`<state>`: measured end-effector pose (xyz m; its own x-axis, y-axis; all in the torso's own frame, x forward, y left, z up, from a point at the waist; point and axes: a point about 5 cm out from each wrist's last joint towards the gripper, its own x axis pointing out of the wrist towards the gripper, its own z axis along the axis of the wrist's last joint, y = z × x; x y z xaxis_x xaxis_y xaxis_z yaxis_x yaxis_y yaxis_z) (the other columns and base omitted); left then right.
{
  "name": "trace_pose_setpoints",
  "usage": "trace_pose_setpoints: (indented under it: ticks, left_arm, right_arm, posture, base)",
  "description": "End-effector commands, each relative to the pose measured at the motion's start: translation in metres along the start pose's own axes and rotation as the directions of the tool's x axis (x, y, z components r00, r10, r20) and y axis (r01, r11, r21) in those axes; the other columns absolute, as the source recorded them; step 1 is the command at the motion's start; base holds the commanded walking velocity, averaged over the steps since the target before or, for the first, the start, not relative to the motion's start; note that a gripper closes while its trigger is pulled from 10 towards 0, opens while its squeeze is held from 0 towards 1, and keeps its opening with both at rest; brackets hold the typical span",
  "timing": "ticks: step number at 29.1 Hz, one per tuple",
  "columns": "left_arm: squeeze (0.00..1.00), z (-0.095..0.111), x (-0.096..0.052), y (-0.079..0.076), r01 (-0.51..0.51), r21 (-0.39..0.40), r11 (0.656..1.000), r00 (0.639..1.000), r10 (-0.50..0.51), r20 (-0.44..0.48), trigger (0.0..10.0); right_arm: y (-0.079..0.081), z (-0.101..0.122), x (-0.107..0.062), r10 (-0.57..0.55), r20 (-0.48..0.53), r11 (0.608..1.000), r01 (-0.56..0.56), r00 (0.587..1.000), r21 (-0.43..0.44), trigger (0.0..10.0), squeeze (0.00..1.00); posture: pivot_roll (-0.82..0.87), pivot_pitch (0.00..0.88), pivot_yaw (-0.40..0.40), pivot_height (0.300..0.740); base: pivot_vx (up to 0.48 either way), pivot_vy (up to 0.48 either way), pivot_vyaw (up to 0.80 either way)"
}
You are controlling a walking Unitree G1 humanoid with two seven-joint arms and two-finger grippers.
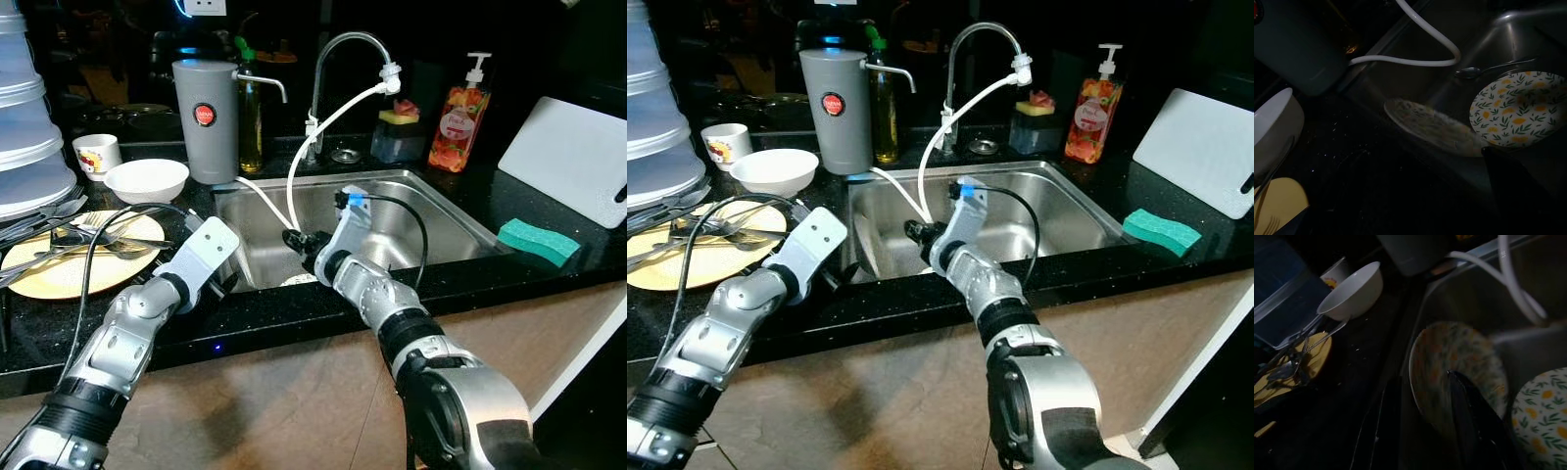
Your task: Kitchen organization
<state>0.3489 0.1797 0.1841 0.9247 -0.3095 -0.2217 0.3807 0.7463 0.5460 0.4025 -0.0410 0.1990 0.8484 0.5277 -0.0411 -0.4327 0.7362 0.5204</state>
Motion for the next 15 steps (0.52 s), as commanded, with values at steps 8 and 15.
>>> trace_pose_setpoints:
  ticks: [8,15]
  left_arm:
    - [0.00,-0.033,-0.004,-0.017,0.044,-0.022,0.999,0.993,-0.046,-0.106,10.0]
    - [0.00,0.004,0.000,0.017,-0.222,-0.113,0.968,0.969,0.233,0.088,10.0]
  right_arm:
    - [0.006,0.006,0.003,-0.003,0.006,1.000,0.003,1.000,0.023,10.0,0.00]
    - [-0.007,0.014,-0.002,-0.028,0.053,1.000,0.028,0.998,-0.010,10.0,0.00]
  posture:
    - [0.03,0.041,-0.075,0.740]
    - [0.03,0.021,-0.066,0.740]
  base:
    - [0.000,0.000,0.00]
    - [0.000,0.000,0.00]
